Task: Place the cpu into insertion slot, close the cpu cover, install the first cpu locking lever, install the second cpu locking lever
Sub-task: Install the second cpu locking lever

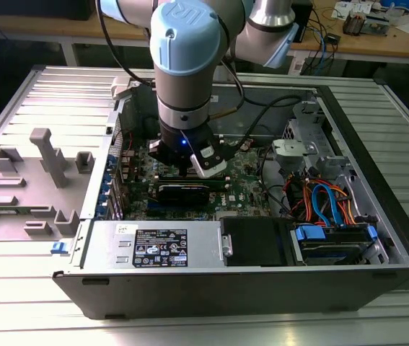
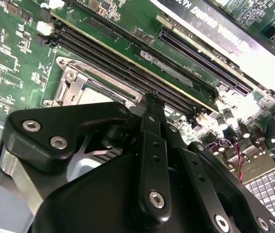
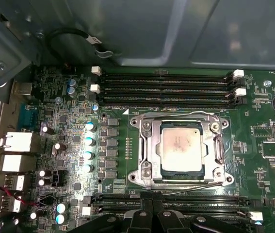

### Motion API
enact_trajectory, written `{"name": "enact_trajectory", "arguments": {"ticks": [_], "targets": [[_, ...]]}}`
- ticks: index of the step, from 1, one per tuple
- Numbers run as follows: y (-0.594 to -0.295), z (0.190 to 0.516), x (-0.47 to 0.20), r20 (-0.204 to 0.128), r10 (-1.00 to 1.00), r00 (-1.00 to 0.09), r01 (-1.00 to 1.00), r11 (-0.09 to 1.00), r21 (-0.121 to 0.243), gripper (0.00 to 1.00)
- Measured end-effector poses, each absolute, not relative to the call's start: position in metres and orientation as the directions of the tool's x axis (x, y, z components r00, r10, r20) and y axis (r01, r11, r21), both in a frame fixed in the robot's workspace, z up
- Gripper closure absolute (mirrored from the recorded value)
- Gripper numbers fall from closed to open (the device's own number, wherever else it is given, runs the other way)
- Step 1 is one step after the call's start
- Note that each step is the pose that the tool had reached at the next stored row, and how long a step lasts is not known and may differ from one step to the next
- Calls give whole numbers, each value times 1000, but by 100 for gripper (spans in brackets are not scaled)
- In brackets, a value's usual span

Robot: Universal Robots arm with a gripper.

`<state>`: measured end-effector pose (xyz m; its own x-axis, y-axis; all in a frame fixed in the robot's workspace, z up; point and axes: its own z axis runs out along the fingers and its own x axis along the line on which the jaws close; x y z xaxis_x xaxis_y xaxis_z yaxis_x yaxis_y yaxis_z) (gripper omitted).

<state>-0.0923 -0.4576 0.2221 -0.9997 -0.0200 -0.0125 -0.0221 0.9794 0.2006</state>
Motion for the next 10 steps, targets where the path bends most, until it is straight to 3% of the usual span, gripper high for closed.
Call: {"name": "enact_trajectory", "arguments": {"ticks": [10], "targets": [[-458, 222, -93, -13, -20, -1000, -22, 979, 201, 89]]}}
